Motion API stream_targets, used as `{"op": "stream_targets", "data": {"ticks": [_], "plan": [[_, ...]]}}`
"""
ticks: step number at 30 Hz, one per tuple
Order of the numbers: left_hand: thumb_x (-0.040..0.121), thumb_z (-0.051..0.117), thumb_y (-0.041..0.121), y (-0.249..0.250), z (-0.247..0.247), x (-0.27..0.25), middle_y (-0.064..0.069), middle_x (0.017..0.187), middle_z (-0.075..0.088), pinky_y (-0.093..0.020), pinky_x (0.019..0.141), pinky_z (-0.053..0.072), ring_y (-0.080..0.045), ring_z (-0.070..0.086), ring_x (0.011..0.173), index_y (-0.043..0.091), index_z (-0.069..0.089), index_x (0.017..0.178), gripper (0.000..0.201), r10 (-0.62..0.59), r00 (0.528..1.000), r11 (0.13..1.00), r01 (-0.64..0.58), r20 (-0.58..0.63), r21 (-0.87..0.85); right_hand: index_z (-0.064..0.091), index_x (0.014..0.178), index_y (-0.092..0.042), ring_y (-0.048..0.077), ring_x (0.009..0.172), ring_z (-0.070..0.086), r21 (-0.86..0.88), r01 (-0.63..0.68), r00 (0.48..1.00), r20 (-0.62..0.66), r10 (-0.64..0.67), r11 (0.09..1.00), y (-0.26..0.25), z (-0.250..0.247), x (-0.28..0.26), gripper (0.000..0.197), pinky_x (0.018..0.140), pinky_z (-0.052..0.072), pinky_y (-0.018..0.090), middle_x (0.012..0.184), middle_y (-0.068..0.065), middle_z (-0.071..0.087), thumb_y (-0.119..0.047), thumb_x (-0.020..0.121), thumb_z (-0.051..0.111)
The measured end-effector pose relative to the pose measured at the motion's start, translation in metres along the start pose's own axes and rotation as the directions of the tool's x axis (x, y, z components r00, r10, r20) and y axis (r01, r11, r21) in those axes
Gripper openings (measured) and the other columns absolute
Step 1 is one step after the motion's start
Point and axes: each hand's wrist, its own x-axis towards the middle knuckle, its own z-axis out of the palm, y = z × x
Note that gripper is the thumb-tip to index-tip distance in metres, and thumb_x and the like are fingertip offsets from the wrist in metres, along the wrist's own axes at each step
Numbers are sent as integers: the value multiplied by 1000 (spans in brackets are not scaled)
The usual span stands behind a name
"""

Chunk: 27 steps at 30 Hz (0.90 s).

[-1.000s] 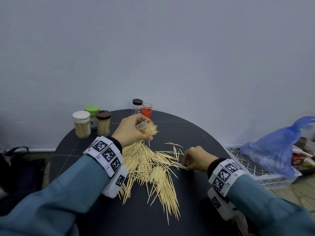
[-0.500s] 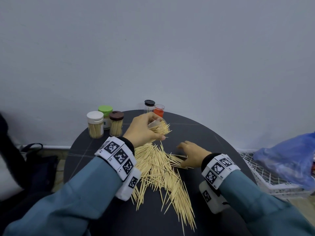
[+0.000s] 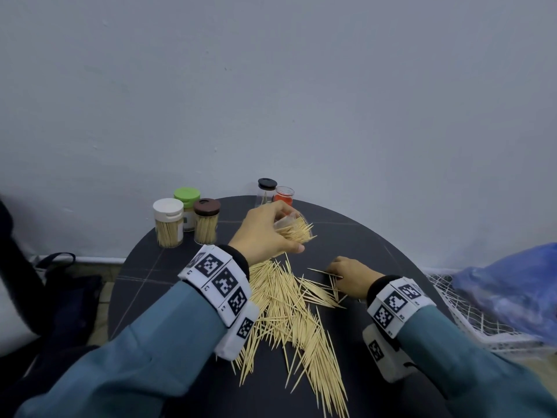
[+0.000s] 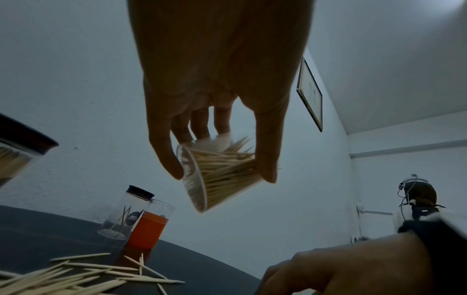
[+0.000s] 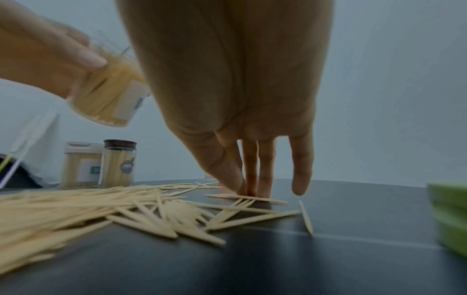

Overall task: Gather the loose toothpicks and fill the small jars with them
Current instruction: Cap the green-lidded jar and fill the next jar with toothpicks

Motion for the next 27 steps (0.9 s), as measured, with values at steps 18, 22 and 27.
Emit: {"op": "stream_targets", "data": {"ticks": [18,22,27], "plan": [[65,85,18,0,4,-4,3,111,61,-11,65,40,-11,57,99,20,59,113,55,-13,1000,1000,13,4,-6,38,131,2,27,125,42,-57,-11,1000,24,12,998,-45,9,-14,43,104,35,33,135,16,41,-21,96,47],[65,85,17,0,3,-5,3,113,60,-19,75,43,-13,56,103,20,58,114,56,-23,1000,1000,23,12,3,41,127,4,31,122,46,-95,-39,998,36,42,995,-50,14,-9,33,101,39,38,132,18,46,-12,99,39],[65,85,18,-1,3,-7,3,113,61,-21,78,42,-13,56,103,20,58,113,55,-32,999,999,32,9,8,37,128,5,31,124,45,-130,-42,997,58,50,991,-55,15,-10,33,103,39,39,133,19,44,-4,96,39]]}}
